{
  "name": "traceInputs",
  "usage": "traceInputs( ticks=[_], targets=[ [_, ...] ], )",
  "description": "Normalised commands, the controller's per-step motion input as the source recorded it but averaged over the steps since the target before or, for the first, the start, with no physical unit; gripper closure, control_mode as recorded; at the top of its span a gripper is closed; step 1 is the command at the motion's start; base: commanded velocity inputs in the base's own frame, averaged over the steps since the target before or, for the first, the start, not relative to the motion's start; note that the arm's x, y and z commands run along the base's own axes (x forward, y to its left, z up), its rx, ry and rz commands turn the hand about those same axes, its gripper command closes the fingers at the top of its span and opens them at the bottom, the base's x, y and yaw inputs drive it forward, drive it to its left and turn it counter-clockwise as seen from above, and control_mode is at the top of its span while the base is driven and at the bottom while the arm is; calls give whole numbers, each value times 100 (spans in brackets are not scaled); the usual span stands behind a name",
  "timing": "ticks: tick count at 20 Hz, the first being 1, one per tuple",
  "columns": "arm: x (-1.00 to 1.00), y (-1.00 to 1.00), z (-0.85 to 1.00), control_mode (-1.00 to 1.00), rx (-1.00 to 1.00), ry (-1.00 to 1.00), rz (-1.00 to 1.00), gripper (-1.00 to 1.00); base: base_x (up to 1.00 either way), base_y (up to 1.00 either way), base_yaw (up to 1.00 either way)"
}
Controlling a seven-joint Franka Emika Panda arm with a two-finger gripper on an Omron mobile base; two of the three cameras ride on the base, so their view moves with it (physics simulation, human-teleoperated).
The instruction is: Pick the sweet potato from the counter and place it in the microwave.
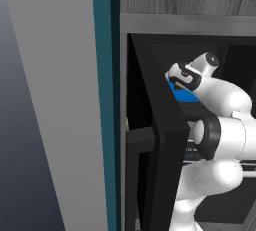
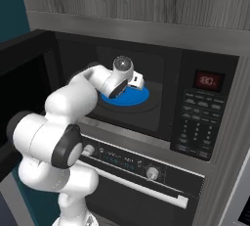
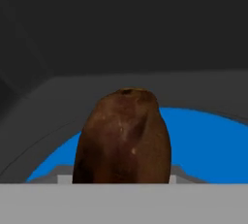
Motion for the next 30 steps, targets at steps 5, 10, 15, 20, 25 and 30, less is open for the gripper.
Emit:
traceInputs(
  ticks=[5,10,15,20,25,30],
  targets=[
    [-16,-9,-29,-100,0,0,0,100,0,0,0],
    [-57,-3,-4,-100,0,-4,0,-100,0,0,0],
    [-28,-12,0,-100,0,-4,-2,-100,0,0,0],
    [0,0,1,-100,0,-1,-2,-100,0,0,0],
    [-56,0,13,-100,0,-1,-6,-100,0,0,0],
    [-100,0,39,-100,0,0,-7,-100,0,0,0]
  ],
)
